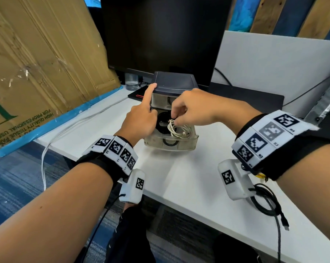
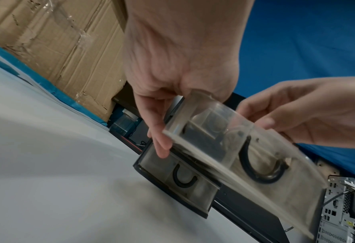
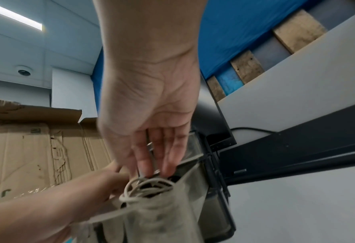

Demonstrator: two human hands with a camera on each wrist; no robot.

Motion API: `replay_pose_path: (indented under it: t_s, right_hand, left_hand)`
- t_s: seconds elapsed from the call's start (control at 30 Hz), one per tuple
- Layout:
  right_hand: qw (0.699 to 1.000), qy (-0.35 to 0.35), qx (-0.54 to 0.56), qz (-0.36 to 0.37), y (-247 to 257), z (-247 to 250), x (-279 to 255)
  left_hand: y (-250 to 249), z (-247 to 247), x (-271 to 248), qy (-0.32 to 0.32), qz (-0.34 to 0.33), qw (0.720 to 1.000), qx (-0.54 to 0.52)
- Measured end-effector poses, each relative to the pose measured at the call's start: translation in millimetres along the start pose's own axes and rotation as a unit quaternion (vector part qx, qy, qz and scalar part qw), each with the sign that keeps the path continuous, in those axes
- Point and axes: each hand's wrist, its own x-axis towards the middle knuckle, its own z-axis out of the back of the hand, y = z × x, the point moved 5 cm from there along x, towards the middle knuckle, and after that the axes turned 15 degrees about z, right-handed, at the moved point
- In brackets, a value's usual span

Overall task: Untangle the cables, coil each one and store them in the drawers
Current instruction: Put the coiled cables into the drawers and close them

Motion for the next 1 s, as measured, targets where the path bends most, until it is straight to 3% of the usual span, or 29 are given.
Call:
replay_pose_path:
  t_s: [0.13,0.23,0.57,0.87,1.0]
  right_hand:
    - [0.996,0.081,-0.042,0.021,7,-12,-10]
    - [0.993,0.085,-0.08,0.031,8,-20,-11]
    - [0.984,0.098,-0.145,-0.038,-6,-35,5]
    - [0.962,-0.062,-0.263,-0.035,1,-15,9]
    - [0.94,-0.159,-0.289,-0.084,-11,-10,11]
  left_hand:
    - [0,2,0,-0.013,-0.005,1.0,0.014]
    - [-2,6,1,-0.022,0.003,1.0,0.016]
    - [-7,10,12,-0.006,-0.002,1.0,-0.019]
    - [-4,9,16,-0.014,-0.013,1.0,-0.014]
    - [-4,8,16,-0.014,-0.014,1.0,-0.013]
